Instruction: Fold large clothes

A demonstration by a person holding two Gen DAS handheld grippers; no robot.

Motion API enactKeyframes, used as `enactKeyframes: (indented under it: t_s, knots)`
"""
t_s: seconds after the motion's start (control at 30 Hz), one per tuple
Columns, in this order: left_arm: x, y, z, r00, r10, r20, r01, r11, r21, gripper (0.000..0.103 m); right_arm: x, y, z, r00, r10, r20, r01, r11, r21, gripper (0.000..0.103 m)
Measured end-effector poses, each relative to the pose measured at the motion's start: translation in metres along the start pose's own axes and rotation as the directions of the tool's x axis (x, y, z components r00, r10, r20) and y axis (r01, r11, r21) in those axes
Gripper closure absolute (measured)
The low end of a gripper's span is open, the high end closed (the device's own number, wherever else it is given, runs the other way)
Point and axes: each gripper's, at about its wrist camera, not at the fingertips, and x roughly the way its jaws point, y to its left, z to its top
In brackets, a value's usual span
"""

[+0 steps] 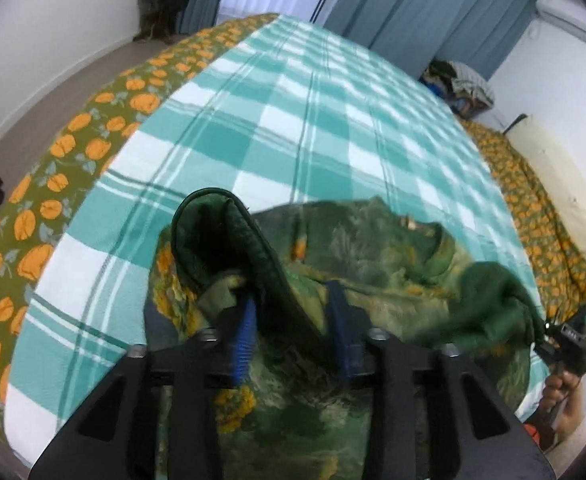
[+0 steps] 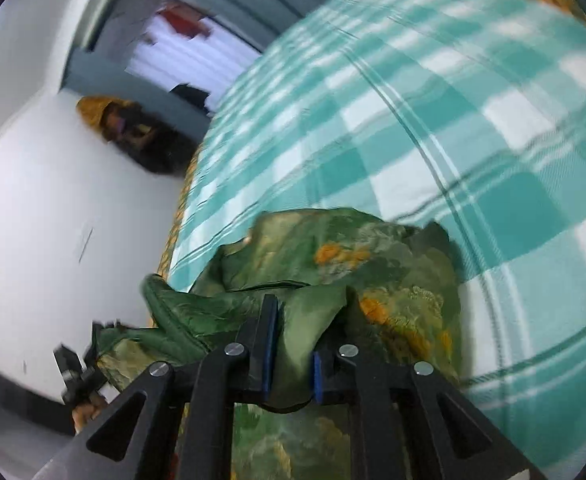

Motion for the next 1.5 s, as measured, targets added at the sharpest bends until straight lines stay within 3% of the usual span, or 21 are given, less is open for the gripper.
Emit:
enactKeyframes:
  t_s: [0.03,0.1,0.17,0.23,0.33,0.37,0.47,0.5,0.57,0.6,0.63,0.73,0.77,0.83,0.93,1.1,1.13,1.23,1.37,1.43,1.5]
  knots:
    - [-0.005,0.003,-0.002,1.000,-0.022,0.007,0.022,1.000,-0.010,0.035,0.005,-0.008,0.001,1.000,0.009,-0.007,-0.008,0.999,0.038,0.068]
    - [-0.015,0.011,-0.002,0.998,-0.052,0.032,0.053,0.998,-0.029,0.019,0.005,-0.017,0.002,0.998,0.056,0.015,-0.057,0.992,0.111,0.046]
    - [-0.028,0.024,-0.002,0.995,-0.075,0.060,0.077,0.996,-0.033,0.016,-0.008,-0.019,0.006,0.989,0.138,0.050,-0.144,0.979,0.142,0.025]
    - [-0.034,0.037,-0.004,0.994,-0.093,0.050,0.094,0.995,-0.014,0.013,-0.020,-0.015,0.011,0.985,0.158,0.064,-0.165,0.979,0.120,0.023]
    - [-0.017,0.044,-0.009,0.998,-0.052,-0.029,0.054,0.998,0.046,0.011,-0.022,0.007,0.017,1.000,0.014,0.019,-0.013,0.999,-0.047,0.023]
    - [-0.007,0.045,-0.010,0.998,-0.036,-0.054,0.038,0.998,0.053,0.011,-0.013,0.020,0.017,0.995,-0.096,-0.007,0.094,0.982,-0.162,0.023]
    - [0.027,0.040,-0.007,0.995,0.005,-0.098,-0.001,0.999,0.034,0.015,0.012,0.038,0.009,0.964,-0.264,-0.023,0.243,0.916,-0.319,0.023]
    - [0.036,0.036,-0.005,0.995,0.011,-0.102,-0.008,1.000,0.027,0.022,0.020,0.040,0.008,0.954,-0.300,-0.023,0.276,0.901,-0.334,0.023]
    - [0.051,0.028,-0.002,0.992,0.019,-0.126,-0.017,1.000,0.018,0.045,0.043,0.041,0.004,0.925,-0.380,-0.022,0.352,0.874,-0.334,0.023]
    - [0.056,0.024,-0.001,0.989,0.051,-0.138,-0.049,0.999,0.021,0.074,0.047,0.038,0.001,0.916,-0.400,-0.023,0.371,0.868,-0.330,0.023]
    - [0.058,0.017,-0.001,0.983,0.114,-0.142,-0.108,0.993,0.050,0.090,0.053,0.038,-0.001,0.907,-0.420,-0.020,0.391,0.861,-0.325,0.030]
    - [0.038,-0.001,0.001,0.980,0.187,-0.065,-0.177,0.974,0.139,0.095,0.050,0.059,-0.012,0.868,-0.494,0.050,0.470,0.784,-0.404,0.079]
    - [0.026,-0.005,0.003,0.981,0.192,-0.029,-0.185,0.970,0.156,0.095,0.045,0.071,-0.016,0.860,-0.502,0.091,0.485,0.748,-0.452,0.084]
    - [0.000,-0.013,0.010,0.982,0.181,0.048,-0.187,0.966,0.180,0.095,0.033,0.096,-0.018,0.851,-0.496,0.173,0.505,0.684,-0.526,0.087]
    - [-0.026,-0.030,0.032,0.973,0.154,0.172,-0.191,0.955,0.227,0.095,0.013,0.129,-0.007,0.844,-0.456,0.284,0.532,0.634,-0.561,0.088]
    - [0.000,-0.047,0.054,0.919,0.247,0.307,-0.331,0.907,0.260,0.095,0.014,0.159,0.028,0.808,-0.401,0.432,0.587,0.612,-0.530,0.088]
    - [0.017,-0.042,0.056,0.913,0.271,0.305,-0.352,0.902,0.250,0.095,0.021,0.156,0.032,0.798,-0.404,0.446,0.600,0.598,-0.531,0.088]
    - [0.080,-0.012,0.044,0.925,0.320,0.205,-0.359,0.913,0.196,0.094,0.063,0.122,0.035,0.766,-0.486,0.420,0.642,0.547,-0.537,0.088]
    - [0.130,0.015,-0.001,0.930,0.338,0.145,-0.363,0.911,0.198,0.091,0.111,0.054,0.012,0.761,-0.579,0.293,0.635,0.572,-0.520,0.088]
    - [0.134,0.018,-0.008,0.930,0.325,0.173,-0.355,0.916,0.188,0.090,0.118,0.038,0.003,0.778,-0.567,0.271,0.616,0.604,-0.505,0.088]
    - [0.136,0.025,-0.005,0.942,0.297,0.157,-0.321,0.933,0.165,0.089,0.120,0.030,0.000,0.780,-0.554,0.291,0.620,0.622,-0.479,0.086]
